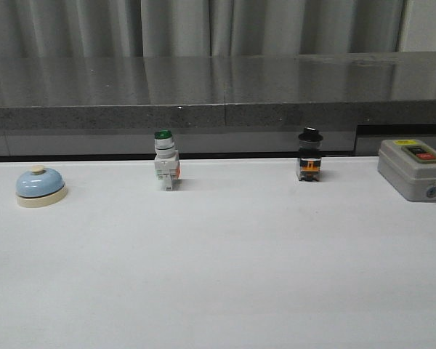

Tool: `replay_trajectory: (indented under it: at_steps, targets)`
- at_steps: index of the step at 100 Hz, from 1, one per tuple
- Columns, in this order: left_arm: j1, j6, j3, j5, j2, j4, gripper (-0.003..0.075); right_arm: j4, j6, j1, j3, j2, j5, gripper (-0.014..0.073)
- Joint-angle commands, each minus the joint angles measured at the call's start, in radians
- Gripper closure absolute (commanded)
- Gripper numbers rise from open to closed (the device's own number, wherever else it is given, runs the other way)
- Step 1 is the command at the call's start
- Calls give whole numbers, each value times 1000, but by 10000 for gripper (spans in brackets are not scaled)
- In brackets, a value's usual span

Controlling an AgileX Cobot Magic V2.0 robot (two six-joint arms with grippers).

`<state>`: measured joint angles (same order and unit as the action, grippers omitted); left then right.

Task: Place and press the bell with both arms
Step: 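Move the left gripper above the blue service bell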

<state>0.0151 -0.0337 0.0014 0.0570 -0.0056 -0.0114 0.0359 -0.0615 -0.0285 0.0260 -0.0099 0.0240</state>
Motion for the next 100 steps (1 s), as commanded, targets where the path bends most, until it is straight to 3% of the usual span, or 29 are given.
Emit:
replay_trajectory:
  at_steps: [1, 46, 100]
  targets:
    - [0, -1, 41, -79, -30, 1, 741, 12, 2, -3, -14, -18, -81, 654]
    - [0, -1, -9, -82, 34, -53, 741, 12, 2, -3, -14, -18, -81, 654]
    - [-2, 1, -441, 149, 567, -58, 741, 12, 2, -3, -14, -18, -81, 654]
